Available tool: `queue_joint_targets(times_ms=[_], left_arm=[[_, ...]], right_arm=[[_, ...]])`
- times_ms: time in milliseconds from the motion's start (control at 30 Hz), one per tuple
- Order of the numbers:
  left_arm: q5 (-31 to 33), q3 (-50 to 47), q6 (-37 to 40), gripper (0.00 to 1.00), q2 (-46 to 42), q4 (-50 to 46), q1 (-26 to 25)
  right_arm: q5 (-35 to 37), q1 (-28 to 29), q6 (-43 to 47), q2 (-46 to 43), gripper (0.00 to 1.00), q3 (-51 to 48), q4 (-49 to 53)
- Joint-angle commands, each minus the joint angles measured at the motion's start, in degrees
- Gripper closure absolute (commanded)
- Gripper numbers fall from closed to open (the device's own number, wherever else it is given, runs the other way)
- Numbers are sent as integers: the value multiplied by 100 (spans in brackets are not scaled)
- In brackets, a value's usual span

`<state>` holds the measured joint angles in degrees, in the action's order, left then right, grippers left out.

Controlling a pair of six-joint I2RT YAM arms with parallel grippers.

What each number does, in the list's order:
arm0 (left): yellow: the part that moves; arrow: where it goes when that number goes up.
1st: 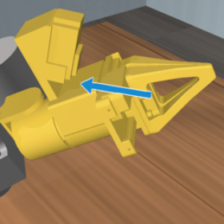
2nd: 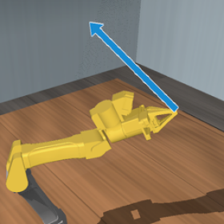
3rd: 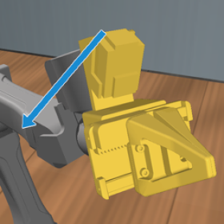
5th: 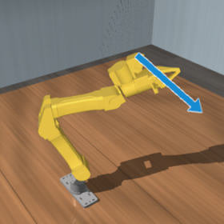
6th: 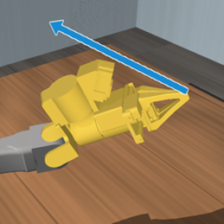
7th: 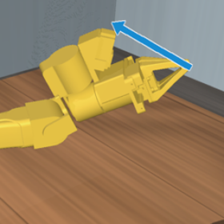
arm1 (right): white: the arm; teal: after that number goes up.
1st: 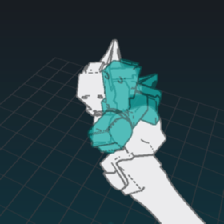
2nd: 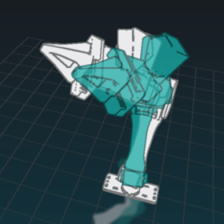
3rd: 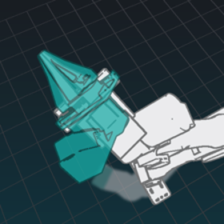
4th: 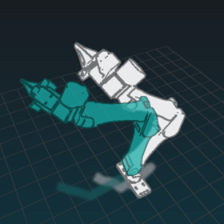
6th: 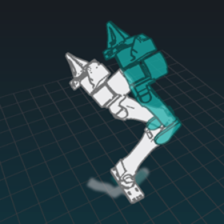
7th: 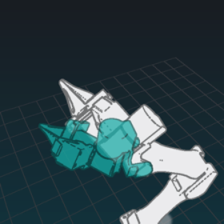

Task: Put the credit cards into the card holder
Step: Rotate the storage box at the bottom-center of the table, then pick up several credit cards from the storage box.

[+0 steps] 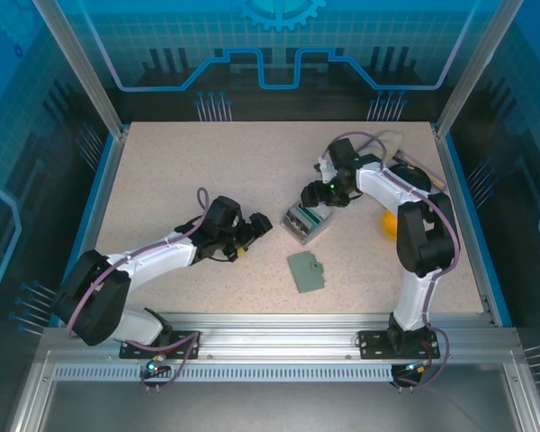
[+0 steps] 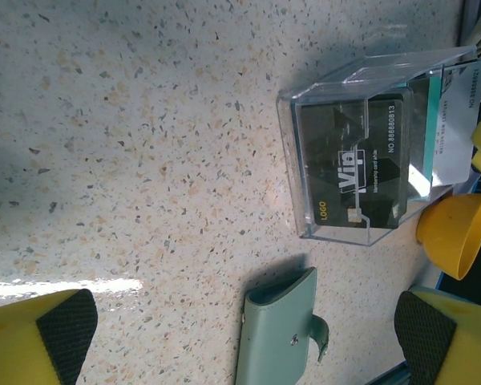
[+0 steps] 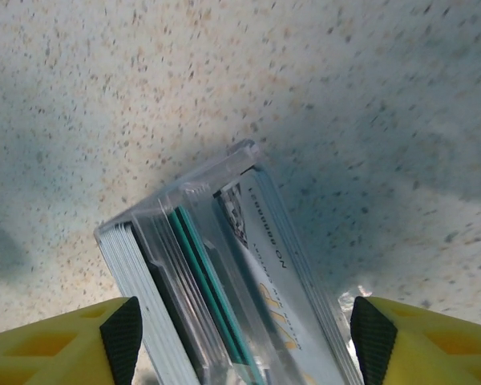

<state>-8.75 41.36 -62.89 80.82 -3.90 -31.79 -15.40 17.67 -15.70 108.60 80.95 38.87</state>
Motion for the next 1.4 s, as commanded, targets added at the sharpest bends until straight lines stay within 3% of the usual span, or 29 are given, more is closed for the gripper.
queue_joint_targets(times_ms=[0, 167, 233, 367, 500, 633, 800, 967, 1367], left_arm=[[-135, 197, 90, 1, 72, 95, -44], [-126, 222, 91, 1, 92, 94, -46], [-106, 215, 80, 1, 84, 84, -46], [91, 168, 69, 1, -49, -67, -41], [432, 62, 30, 1, -309, -319, -40], [796, -12, -17, 1, -607, -619, -43], [917, -101, -9, 1, -853, -768, -45], [851, -157, -33, 1, -830, -700, -46], [779, -216, -43, 1, -778, -582, -41]], right_arm=[[-604, -15, -252, -315, 28, -329, -39], [-620, 85, -357, -627, 30, -658, -36], [-316, 169, -372, -793, 30, -723, 2], [829, 450, -218, -1206, 28, -615, 272], [2471, 996, 142, -1263, 27, -313, 639], [2457, 1567, 373, -918, 34, -104, 708], [3087, 2162, 399, -454, 38, 20, 677], [3494, 2379, 434, -77, 46, 124, 608], [4346, 2638, 529, 332, 47, 170, 516]])
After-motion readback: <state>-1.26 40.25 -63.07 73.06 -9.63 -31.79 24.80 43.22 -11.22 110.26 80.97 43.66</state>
